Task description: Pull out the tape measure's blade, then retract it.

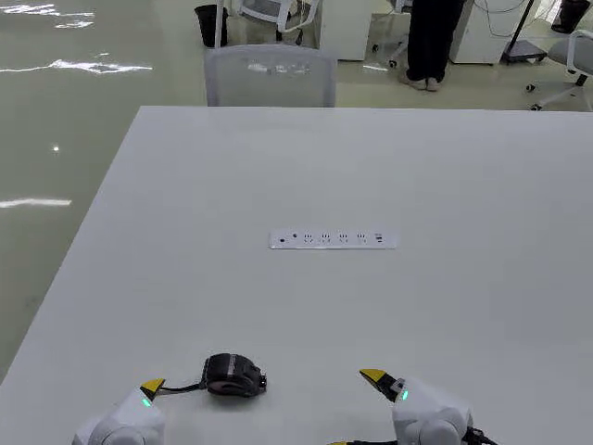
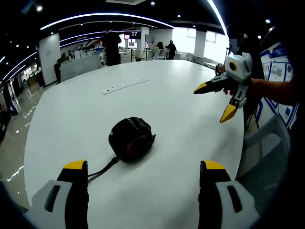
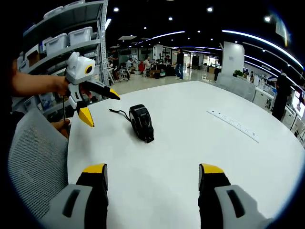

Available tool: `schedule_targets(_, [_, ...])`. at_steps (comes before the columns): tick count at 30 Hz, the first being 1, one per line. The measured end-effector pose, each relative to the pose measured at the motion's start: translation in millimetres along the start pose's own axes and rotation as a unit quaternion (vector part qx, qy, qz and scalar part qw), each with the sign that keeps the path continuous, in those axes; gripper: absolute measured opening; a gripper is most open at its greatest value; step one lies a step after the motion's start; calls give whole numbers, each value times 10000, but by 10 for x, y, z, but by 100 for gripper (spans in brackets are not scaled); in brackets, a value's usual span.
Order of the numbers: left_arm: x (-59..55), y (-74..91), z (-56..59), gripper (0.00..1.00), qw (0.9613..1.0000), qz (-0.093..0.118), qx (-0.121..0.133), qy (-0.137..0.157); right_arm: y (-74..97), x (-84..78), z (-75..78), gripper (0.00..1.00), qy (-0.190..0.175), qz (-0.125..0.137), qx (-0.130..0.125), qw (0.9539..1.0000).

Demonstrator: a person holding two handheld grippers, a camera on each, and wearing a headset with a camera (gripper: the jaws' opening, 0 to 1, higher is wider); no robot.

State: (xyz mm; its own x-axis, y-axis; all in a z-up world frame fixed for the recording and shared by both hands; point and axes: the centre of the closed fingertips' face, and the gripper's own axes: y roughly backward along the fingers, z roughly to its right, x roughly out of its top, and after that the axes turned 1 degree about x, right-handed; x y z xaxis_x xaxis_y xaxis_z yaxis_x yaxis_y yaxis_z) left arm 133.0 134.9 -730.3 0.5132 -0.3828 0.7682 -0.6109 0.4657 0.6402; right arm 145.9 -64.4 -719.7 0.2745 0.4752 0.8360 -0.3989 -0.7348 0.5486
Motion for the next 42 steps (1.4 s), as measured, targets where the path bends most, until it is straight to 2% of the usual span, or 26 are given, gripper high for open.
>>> schedule_targets(8, [-5, 66, 92, 99, 9999, 21, -122, -31, 186, -52, 32, 85, -133, 52, -35, 9999])
schedule_targets(22, [-49, 161, 172, 99, 9995, 124, -284, -57, 453, -205, 97, 91, -232, 32, -92, 9997])
schedule_targets(30, [-62, 203, 193, 99, 9993, 157, -327, -93, 530, -248, 159, 92, -268, 63, -179, 9995])
schedule_targets(42, [26, 203, 209, 99, 9990, 266, -356, -108, 594, -328, 223, 94, -308, 48, -272, 9991])
